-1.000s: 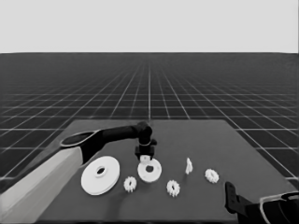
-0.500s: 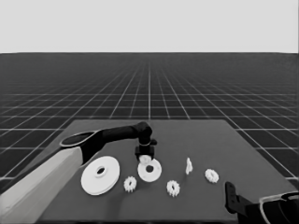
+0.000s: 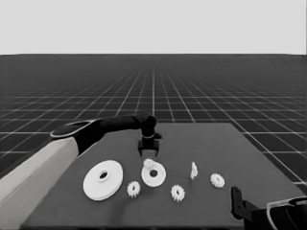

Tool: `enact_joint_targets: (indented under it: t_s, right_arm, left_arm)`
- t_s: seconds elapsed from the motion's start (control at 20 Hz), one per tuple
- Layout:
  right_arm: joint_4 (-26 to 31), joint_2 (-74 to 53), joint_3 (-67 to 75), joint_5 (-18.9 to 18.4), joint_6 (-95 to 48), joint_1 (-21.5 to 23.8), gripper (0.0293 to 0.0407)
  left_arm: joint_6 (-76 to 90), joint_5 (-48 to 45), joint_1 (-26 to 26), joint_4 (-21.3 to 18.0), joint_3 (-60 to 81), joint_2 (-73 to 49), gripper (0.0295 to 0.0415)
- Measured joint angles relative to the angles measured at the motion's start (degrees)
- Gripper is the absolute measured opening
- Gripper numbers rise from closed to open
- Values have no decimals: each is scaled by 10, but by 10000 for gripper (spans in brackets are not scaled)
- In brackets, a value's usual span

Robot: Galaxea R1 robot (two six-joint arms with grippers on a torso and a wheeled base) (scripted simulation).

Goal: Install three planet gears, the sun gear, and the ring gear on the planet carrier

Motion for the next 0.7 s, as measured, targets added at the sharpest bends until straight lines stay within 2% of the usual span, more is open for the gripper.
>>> enact_joint_targets:
  t_s: [0.05, 0.1, 0.2, 0.5, 0.55, 0.6, 0.7]
  right_arm:
    - [0, 0, 0, 0, 0, 0, 385]
    - [0, 0, 0, 0, 0, 0, 385]
    - [0, 0, 0, 0, 0, 0, 385]
    - [0, 0, 0, 0, 0, 0, 385]
    - [0, 0, 0, 0, 0, 0, 385]
    - [0, 0, 0, 0, 0, 0, 385]
    - [0, 0, 0, 0, 0, 0, 385]
  left_arm:
    - [-122, 15, 9, 17, 217, -100, 385]
    - [-171, 24, 17, 25, 316, -148, 385]
    - [-208, 32, 25, 33, 392, -184, 385]
    - [-225, 37, 28, 36, 428, -200, 385]
    - [-208, 35, 82, 95, 407, -197, 385]
    - [-193, 29, 119, 128, 388, -193, 385]
    - [-177, 20, 149, 156, 365, -189, 385]
